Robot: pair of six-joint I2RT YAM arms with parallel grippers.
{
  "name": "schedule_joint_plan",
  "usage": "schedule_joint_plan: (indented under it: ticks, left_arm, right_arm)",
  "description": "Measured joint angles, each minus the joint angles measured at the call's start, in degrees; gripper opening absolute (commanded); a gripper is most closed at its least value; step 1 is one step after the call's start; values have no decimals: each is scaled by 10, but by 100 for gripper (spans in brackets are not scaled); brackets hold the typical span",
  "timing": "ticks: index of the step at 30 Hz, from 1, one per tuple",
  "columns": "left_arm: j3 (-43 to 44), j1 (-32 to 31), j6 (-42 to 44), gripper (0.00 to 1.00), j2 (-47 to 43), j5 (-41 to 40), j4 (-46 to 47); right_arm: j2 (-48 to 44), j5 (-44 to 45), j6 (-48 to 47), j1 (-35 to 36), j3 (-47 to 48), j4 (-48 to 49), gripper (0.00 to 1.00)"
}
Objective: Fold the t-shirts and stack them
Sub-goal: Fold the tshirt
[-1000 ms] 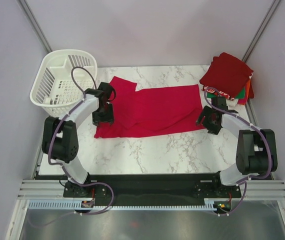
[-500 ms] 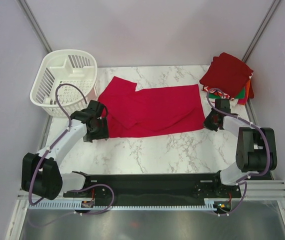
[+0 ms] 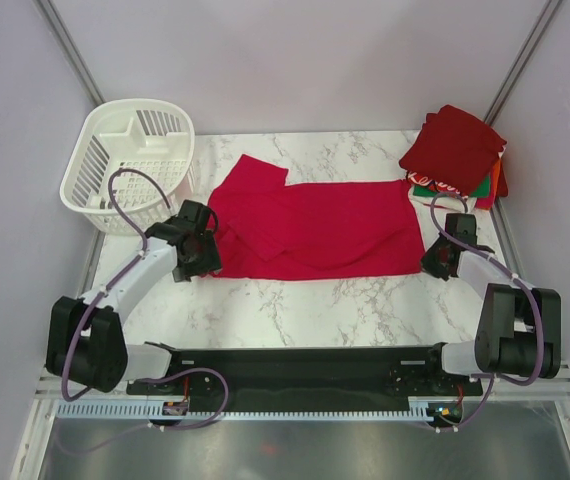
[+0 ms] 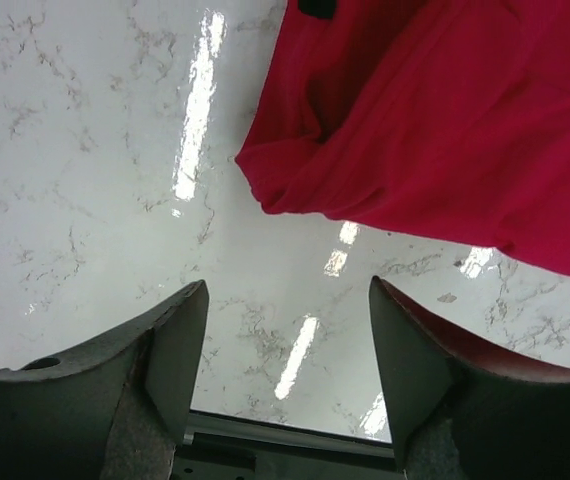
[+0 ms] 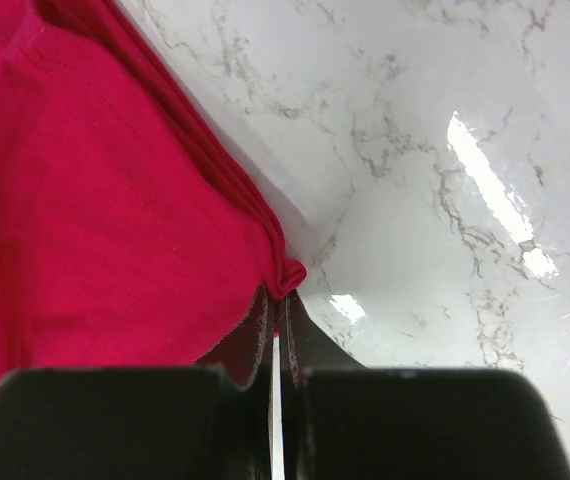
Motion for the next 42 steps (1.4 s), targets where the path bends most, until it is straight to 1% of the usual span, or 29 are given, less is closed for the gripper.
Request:
schedule_joint_plan:
  ticks: [2,6,10,11,16,18,19,20,21,22,25,30,33,38,42]
  left_arm:
    - [0,0,-9,68,21,-11,11]
    - [0,1,-27,67,64,-37,23]
    - [0,4,-39,65,88,-63,37]
    - [0,4,-41,64,91,-69,43]
    - [-16,4,-39,63,94,-71,115]
    - [-24,4,-37,58,95,-71,137]
    - [-25,4,-36,54,102,-71,146]
    - [-25,4,-34,39,110,-71,157]
    - [-25,4,-34,28,119,-70,168]
    - [-25,5,-31,3,128,-69,177]
    - [-25,5,-23,2,143,-68,193]
    - [-25,5,-23,2,123,-65,184]
    - [-13,5,-23,2,84,-63,138]
    - [32,5,-23,2,36,-74,59]
    - [26,5,-24,2,-6,-81,11]
  right_arm:
    - [0,1,0,-2,-1,-3,0]
    - [6,-4,0,-3,-1,-2,0]
    - [11,-21,0,-6,0,7,0]
    - [13,-27,0,-7,0,10,0]
    - [23,-53,0,-7,0,31,0]
    - [26,-60,0,-7,0,36,0]
    - [28,-64,1,-7,0,39,0]
    - [29,-67,1,-7,0,41,0]
    - [30,-70,1,-7,0,44,0]
    - [31,-71,1,-7,0,46,0]
    - [34,-75,2,-7,0,51,0]
    - [33,-73,3,-7,0,50,0]
    - [19,-56,2,-7,0,27,0]
    - [-32,-37,2,-11,0,-28,0]
    - [-71,-30,0,-10,-2,-61,0]
